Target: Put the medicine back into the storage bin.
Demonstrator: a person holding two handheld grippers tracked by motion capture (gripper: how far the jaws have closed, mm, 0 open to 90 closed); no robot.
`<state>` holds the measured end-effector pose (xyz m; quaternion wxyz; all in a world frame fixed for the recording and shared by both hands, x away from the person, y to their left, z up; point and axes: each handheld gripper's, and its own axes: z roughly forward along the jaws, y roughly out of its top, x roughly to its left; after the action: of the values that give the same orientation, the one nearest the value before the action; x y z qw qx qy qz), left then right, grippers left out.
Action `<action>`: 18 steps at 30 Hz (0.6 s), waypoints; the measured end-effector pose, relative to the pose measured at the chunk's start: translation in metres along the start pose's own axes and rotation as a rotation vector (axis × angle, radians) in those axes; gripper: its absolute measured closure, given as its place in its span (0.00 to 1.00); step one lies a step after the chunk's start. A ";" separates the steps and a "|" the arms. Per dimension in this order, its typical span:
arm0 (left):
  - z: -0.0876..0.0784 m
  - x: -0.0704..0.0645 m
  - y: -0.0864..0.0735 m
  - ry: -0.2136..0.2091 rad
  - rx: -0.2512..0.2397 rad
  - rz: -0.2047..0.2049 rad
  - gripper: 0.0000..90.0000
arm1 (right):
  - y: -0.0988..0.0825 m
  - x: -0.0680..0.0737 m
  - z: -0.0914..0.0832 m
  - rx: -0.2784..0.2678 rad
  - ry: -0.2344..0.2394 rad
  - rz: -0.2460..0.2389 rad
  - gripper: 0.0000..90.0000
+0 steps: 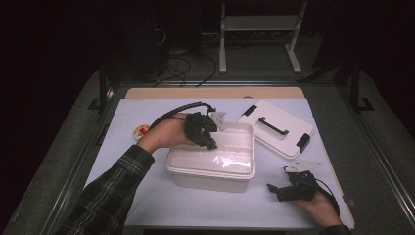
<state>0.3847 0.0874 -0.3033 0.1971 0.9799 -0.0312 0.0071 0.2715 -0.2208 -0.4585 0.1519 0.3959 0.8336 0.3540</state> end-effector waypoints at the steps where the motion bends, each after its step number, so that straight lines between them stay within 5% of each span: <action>1: 0.000 0.000 0.000 0.001 0.000 -0.003 0.99 | 0.000 0.000 0.000 0.000 0.000 0.000 0.11; 11: -0.009 -0.001 0.002 0.009 -0.014 -0.011 0.99 | 0.000 0.000 0.000 0.000 0.000 0.000 0.11; 18: -0.035 -0.003 -0.002 0.032 -0.089 -0.024 0.99 | 0.000 0.000 0.000 -0.001 0.001 0.000 0.11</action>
<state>0.3815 0.1028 -0.2722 0.2409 0.9702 -0.0165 0.0190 0.2714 -0.2207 -0.4586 0.1518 0.3957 0.8335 0.3545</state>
